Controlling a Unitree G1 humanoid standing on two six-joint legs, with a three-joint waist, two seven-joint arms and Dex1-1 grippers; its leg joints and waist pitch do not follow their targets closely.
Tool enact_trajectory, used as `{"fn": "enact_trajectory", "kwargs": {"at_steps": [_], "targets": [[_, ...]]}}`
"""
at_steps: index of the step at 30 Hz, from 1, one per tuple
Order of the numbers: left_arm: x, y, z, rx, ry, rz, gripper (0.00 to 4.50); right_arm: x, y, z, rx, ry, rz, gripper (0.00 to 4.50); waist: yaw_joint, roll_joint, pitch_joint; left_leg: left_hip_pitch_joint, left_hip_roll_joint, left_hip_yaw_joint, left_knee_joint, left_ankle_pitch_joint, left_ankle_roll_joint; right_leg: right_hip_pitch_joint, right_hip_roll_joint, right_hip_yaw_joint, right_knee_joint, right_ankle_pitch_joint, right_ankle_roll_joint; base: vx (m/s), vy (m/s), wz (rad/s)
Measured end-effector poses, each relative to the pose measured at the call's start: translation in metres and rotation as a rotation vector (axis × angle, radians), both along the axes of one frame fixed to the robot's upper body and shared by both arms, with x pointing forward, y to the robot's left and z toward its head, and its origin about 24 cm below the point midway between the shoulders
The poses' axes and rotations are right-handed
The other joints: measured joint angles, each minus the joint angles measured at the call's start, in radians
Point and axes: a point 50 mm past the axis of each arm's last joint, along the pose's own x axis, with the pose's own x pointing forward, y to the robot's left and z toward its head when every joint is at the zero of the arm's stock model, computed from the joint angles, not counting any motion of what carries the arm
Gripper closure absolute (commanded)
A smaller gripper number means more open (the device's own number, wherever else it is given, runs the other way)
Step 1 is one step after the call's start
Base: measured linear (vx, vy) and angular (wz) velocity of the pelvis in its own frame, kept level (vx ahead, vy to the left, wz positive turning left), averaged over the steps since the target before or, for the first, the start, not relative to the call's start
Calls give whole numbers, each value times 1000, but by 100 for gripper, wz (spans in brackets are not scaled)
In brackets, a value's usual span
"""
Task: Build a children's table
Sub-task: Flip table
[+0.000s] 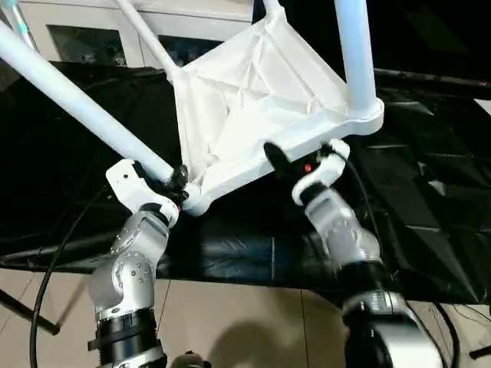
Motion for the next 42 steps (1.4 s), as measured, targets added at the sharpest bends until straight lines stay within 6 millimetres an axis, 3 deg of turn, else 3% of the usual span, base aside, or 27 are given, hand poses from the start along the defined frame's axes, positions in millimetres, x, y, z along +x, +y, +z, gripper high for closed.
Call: {"fn": "enact_trajectory", "kwargs": {"at_steps": [7, 15, 32, 35, 42], "targets": [[-2, -3, 1, 10, -5, -14, 232, 11, 9, 0, 56, 38, 22, 0, 2, -4, 0, -6, 0, 3, 3, 3, 5, -5, -2, 0, 2, 0, 0, 0, 0, 0], [-4, -5, 4, 15, -7, -28, 232, 17, 11, 3, 110, 47, 16, 75, -3, -22, 2, -6, 5, 13, 5, 4, 6, -8, -2, 1, 5, 0, 0, 0, 0, 0], [-3, -8, 3, 12, -1, -42, 232, 20, -1, -2, 137, 57, -21, 211, -3, -23, 2, -6, 7, 16, 6, 4, 6, -10, -2, 2, 12, 0, 0, 0, 0, 0], [-3, -8, 2, 11, -1, -45, 162, 20, -2, -2, 147, 58, -25, 230, -3, -23, 2, -6, 7, 16, 6, 4, 6, -10, -2, 2, 13, 0, 0, 0, 0, 0], [-4, -12, -7, -63, 47, -92, 113, 20, -5, -5, 184, 74, -39, 239, -3, -27, 5, -8, 8, 17, 7, 5, 4, -13, -2, 1, 14, 1, -1, 0, 0, 0]]}}
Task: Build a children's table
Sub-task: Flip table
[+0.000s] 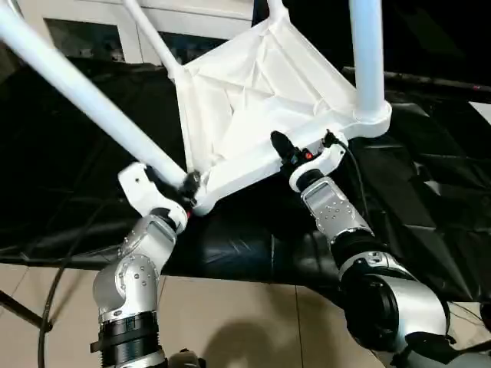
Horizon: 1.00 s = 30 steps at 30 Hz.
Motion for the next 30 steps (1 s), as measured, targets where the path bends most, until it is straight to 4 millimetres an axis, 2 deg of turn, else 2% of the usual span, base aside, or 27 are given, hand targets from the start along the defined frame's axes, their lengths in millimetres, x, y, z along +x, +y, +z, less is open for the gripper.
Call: {"fn": "enact_trajectory", "kwargs": {"at_steps": [6, 9, 11, 12, 15, 17, 20, 24, 29, 30], "targets": [[-6, 1, -7, -19, 44, -34, 72, 1, -7, 1, 3, 1, -24, 239, 6, 2, 1, 0, 0, 0, 1, 0, 0, 0, 0, 0, 0, 0, 0, 0, 0, 0], [-13, 3, -14, -30, 79, -70, 36, 2, -13, 2, -10, 0, -42, 239, 12, 2, 1, -1, 0, 0, 1, 0, 0, 0, 0, 0, 0, 0, 0, 0, 0, 0], [-23, 6, -21, -23, 123, -84, 32, 4, -24, 4, -29, -6, -72, 239, 17, 2, 1, -1, 1, 0, 1, 0, 0, 0, 0, -1, 0, 0, 0, 0, 0, 0], [-29, 9, -24, -21, 142, -92, 12, 6, -33, 6, -45, -14, -92, 239, 21, 2, 1, -2, 1, 1, 2, 0, 0, 0, 0, -1, 0, 0, 0, 0, 0, 0], [-35, 9, -23, -21, 142, -109, 0, 9, -54, 15, -103, -40, -148, 239, 28, 2, 1, -2, 1, 1, 2, 0, 0, 1, -1, -1, 0, 0, 0, 0, 0, 0], [-37, 7, -23, -12, 141, -123, 0, 10, -59, 19, -139, -52, -168, 240, 24, 2, 1, -1, 1, 1, 3, 0, 0, 1, 0, -1, 0, 1, 1, 0, 0, 0], [-42, -6, -25, 83, 128, -236, 0, 10, -71, 25, -189, -62, -206, 240, 19, 2, 1, -2, 1, 1, 3, 0, 0, 1, 0, -1, 0, 1, 2, 0, 0, 0], [-41, -20, -11, 336, 12, -404, 0, 10, -82, 33, -257, -80, -242, 240, 14, 2, 1, -1, 2, 1, 3, 1, -1, 0, 1, -1, 1, 2, 3, 0, 0, 0], [-34, -38, 22, 516, -200, -517, 0, 7, -91, 42, -346, -106, -253, 240, 11, 3, 1, 1, 2, 2, 3, 1, -2, 1, 0, 1, 1, 2, 4, 0, 0, 0], [-31, -43, 37, 578, -285, -532, 0, 5, -93, 47, -393, -126, -247, 240, 8, 4, 0, 2, 2, 2, 3, 2, -2, 1, 0, 1, 1, 2, 4, 0, 0, 0]]}}
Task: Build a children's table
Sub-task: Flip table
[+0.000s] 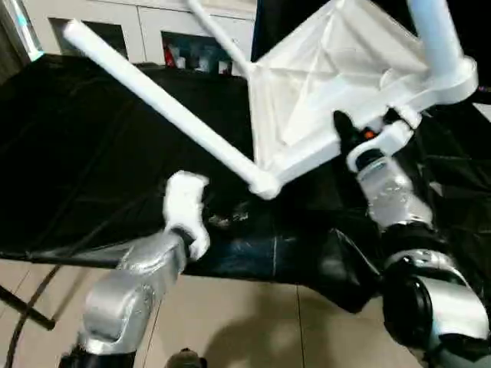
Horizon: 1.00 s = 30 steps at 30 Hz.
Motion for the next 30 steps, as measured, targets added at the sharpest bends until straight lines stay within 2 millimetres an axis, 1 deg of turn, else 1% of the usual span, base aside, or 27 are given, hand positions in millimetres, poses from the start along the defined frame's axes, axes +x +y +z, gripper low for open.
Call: {"fn": "enact_trajectory", "kwargs": {"at_steps": [4, 5, 9, 15, 17, 21, 24, 26, 29, 30], "targets": [[4, -7, 24, 55, -136, -58, 0, -4, -3, 11, -120, -42, 12, 240, -4, 1, -1, 1, 0, 0, 0, 0, -1, 1, 0, 0, 1, 0, 0, 0, 0, 0], [5, -8, 27, 73, -152, -65, 0, -5, -4, 14, -147, -46, 11, 240, -4, 1, -1, 1, 0, 0, 0, 0, -1, 1, 0, 0, 1, 0, 0, 0, 0, 0], [13, -6, 49, 173, -288, -69, 0, -11, -10, 27, -316, -76, 7, 241, 0, 1, -1, 1, 0, 0, 0, 2, -3, 1, 0, 0, 1, 1, 1, 0, 0, 0], [18, -7, 74, 269, -424, -82, 0, -15, -8, 35, -481, -63, -20, 244, 5, 1, -1, 0, 0, -1, 0, 3, -5, 1, 0, 0, 1, 4, 2, 0, 0, 0], [18, -7, 76, 284, -444, -88, 0, -17, -8, 36, -511, -58, -34, 245, 5, 0, -1, 0, 0, -1, 0, 3, -6, 2, 0, 0, 1, 5, 2, 0, 0, 0], [19, -10, 80, 342, -478, -105, 0, -19, -4, 38, -560, -54, -42, 249, 1, 0, 0, 0, 0, -1, 0, 4, -6, 1, 0, 0, 1, 6, 2, 0, 0, 0], [21, -10, 78, 444, -529, -111, 0, -18, 0, 39, -596, -63, -25, 249, -9, 0, -1, 0, 0, -1, 0, 4, -7, 1, 0, 0, 1, 6, 3, 0, 0, 0], [23, -9, 75, 477, -540, -108, 0, -18, 5, 40, -619, -73, -10, 249, -17, 0, -1, 0, 0, -1, 0, 4, -7, 0, 0, 0, 1, 6, 2, 0, 0, 0], [27, -11, 82, 545, -626, -114, 0, -11, 10, 40, -636, -70, -3, 249, -22, -1, -1, 0, 0, -1, 0, 4, -7, 0, 0, 0, 1, 8, 0, 0, 0, 0], [27, -12, 87, 577, -675, -114, 0, -9, 11, 40, -636, -68, 1, 193, -23, -1, -1, 1, 0, -1, 0, 4, -7, 0, 0, 0, 2, 9, 0, 0, 0, 0]]}}
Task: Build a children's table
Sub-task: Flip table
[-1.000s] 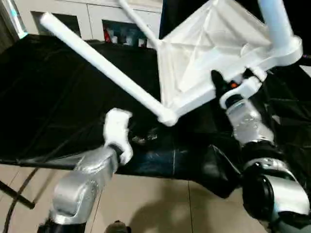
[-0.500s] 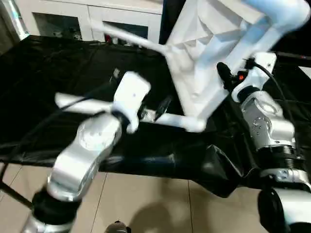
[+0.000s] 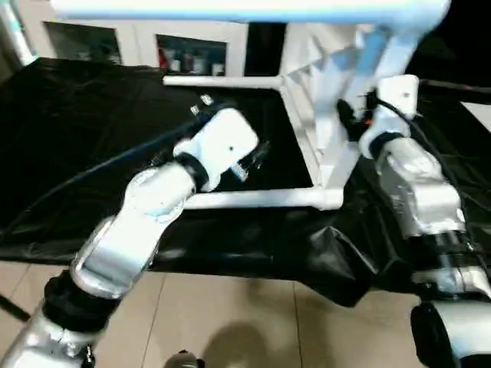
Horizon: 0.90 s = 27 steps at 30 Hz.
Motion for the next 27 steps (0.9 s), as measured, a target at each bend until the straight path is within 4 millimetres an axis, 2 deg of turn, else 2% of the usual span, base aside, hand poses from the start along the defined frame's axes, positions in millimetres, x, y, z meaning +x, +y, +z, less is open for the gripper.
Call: {"fn": "enact_trajectory", "kwargs": {"at_steps": [3, 5, 6, 9, 14, 19, 27], "targets": [[1, -2, 13, 68, -134, -11, 0, 5, 2, -3, -29, 18, -2, 173, -1, 0, -1, 1, 0, 0, 0, 0, 0, 0, 0, 0, 0, 1, -1, 0, 0, 0], [2, -3, 19, 70, -206, -1, 0, 8, 3, -22, -58, 89, -20, 160, -1, -1, 0, 0, 0, -1, 0, 1, -1, -1, 0, 0, 0, 2, -2, 0, 0, 0], [3, -3, 22, 72, -235, 8, 0, 8, 5, -28, -60, 110, -24, 137, -1, -1, 1, -1, 0, -1, 0, 1, -2, -2, 0, 0, 0, 3, -2, 0, 0, 0], [5, -1, 35, 78, -351, 55, 0, 8, 6, -43, -90, 164, -32, 137, -1, -1, 1, -2, 0, -1, 0, 2, -3, -3, 0, 0, 0, 3, -2, 0, 0, 0], [12, 10, 43, 113, -461, 149, 0, 9, 6, -49, -106, 166, -34, 137, 1, -3, 2, -2, 0, 0, 0, 2, -3, -3, 0, 0, 0, 3, -2, 0, 0, 0], [23, 25, 60, 140, -569, 246, 0, 8, 5, -62, -104, 203, -40, 137, 2, -6, 4, -3, 1, 0, 1, 2, -3, -3, 1, 0, 0, 3, -2, 0, 0, 0], [37, 33, 75, 174, -659, 298, 0, 10, 6, -61, -101, 194, -39, 137, 2, -7, 4, -3, 1, -1, 1, 2, -3, -4, 1, 0, 1, 4, -2, 0, 0, 0]]}}
